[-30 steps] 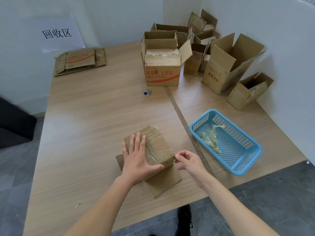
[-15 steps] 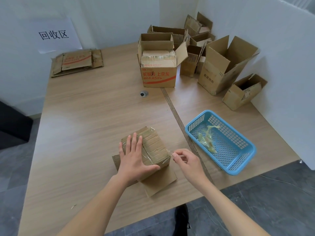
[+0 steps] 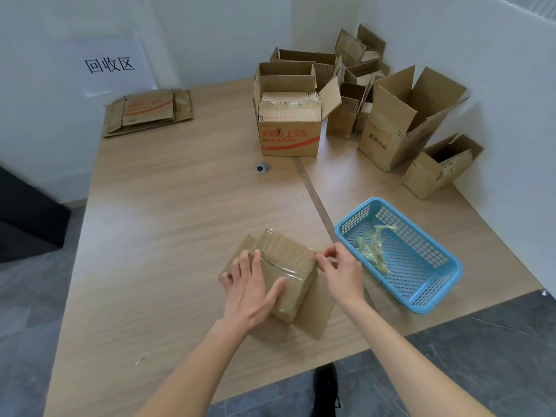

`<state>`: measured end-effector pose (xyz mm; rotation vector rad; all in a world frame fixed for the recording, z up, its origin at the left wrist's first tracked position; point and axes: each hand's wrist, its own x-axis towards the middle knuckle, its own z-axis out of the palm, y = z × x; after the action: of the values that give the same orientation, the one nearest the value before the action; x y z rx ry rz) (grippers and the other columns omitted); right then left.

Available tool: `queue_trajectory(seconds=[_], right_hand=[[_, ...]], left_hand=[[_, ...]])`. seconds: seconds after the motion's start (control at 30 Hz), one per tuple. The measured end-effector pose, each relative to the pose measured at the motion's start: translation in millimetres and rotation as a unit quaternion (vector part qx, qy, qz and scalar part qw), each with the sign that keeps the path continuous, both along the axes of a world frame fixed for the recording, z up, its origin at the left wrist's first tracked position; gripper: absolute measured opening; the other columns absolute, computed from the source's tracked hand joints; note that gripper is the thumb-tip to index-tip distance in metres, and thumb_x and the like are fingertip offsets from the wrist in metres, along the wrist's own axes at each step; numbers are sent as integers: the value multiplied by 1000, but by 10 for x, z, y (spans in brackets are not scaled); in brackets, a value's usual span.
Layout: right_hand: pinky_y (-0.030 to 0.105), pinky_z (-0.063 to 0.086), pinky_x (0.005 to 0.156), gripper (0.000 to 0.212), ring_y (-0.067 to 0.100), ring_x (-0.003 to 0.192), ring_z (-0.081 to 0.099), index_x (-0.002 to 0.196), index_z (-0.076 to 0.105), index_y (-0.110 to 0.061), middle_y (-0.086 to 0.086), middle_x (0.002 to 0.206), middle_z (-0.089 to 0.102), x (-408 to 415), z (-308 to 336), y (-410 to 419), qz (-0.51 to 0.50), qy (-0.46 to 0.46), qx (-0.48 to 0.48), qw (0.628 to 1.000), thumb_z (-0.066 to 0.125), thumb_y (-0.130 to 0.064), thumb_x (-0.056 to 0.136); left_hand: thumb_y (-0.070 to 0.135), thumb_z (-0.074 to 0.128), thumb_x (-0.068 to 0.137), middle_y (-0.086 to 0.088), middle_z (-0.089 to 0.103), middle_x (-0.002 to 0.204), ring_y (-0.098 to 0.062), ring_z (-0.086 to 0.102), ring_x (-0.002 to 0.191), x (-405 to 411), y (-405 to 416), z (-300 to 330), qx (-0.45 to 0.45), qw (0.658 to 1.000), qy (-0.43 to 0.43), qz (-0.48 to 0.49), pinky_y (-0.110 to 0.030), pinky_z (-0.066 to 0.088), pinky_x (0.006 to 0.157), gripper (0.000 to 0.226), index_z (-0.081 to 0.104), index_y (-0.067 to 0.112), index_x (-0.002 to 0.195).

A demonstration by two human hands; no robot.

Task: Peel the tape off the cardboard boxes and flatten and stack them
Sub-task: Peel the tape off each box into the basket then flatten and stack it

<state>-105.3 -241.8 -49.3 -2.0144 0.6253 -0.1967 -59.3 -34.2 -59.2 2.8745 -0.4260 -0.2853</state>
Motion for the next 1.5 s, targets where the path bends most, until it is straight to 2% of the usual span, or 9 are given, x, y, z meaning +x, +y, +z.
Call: queue_trajectory(seconds=[0.17,0.27,0.5,0.73,0.87,1.0,1.1,1.27,1.5], right_hand=[[29,54,95,11,5,107,66,93,62,-18,-8,106,69,-142,67,-62,159,-34,-43,986,72,-23,94],[28,56,94,16,-1,110,66,92,56,-28,-14,116,71,-462,25,11,171,-66,-41,982,69,-19,96],[33,52,59,16,6,65,64,89,55,-17,-9,72,68,-539,238,221,156,-87,-104,978,70,-19,96],[38,57,64,16,8,71,69,92,59,-19,-8,79,71,-598,305,279,163,-99,-108,976,73,-26,93],[26,57,82,60,1,92,66,120,56,-27,-17,103,66,-441,271,113,84,-60,-11,995,89,-42,72],[22,47,99,88,-5,115,51,147,39,-39,-23,137,44,-365,150,138,152,5,-98,983,87,-44,74],[25,40,108,66,1,129,46,135,58,-25,-16,141,45,-322,68,237,134,6,-97,986,86,-40,77],[27,52,82,8,13,102,61,97,72,-14,-6,106,63,-306,105,338,115,-48,-213,969,75,-13,90],[36,56,70,9,21,84,64,101,72,-7,4,96,65,-322,315,515,187,-14,-277,942,66,-12,97]], left_hand=[[84,30,87,-9,23,159,-29,29,140,27,-90,76,59,998,-26,21,-50,36,101,99,24,12,156],[85,27,86,-8,27,156,-29,35,134,-6,-199,108,82,995,-34,47,-49,40,93,99,27,13,155],[81,40,88,-8,33,148,-30,41,122,-42,-377,172,106,991,-19,84,-46,39,84,92,32,13,149],[80,41,88,-7,35,145,-29,42,118,-55,-378,187,102,991,-17,86,-45,41,80,88,33,15,147],[82,32,89,-7,36,145,-30,42,120,-34,-322,119,95,993,-32,68,-47,42,83,90,33,15,147],[76,27,94,-9,21,157,-30,27,137,-52,-220,-24,37,998,-9,54,-52,35,101,87,19,15,156],[67,38,98,-5,4,163,-24,8,146,-84,-124,-132,-87,995,37,42,-51,19,116,87,3,18,161],[76,53,86,9,-25,167,-18,-10,155,-25,104,-126,-155,981,109,-47,-46,15,125,114,-13,22,162],[85,52,79,3,-17,170,-32,34,144,-27,38,-34,-74,992,101,1,-48,44,99,118,-14,31,161]])
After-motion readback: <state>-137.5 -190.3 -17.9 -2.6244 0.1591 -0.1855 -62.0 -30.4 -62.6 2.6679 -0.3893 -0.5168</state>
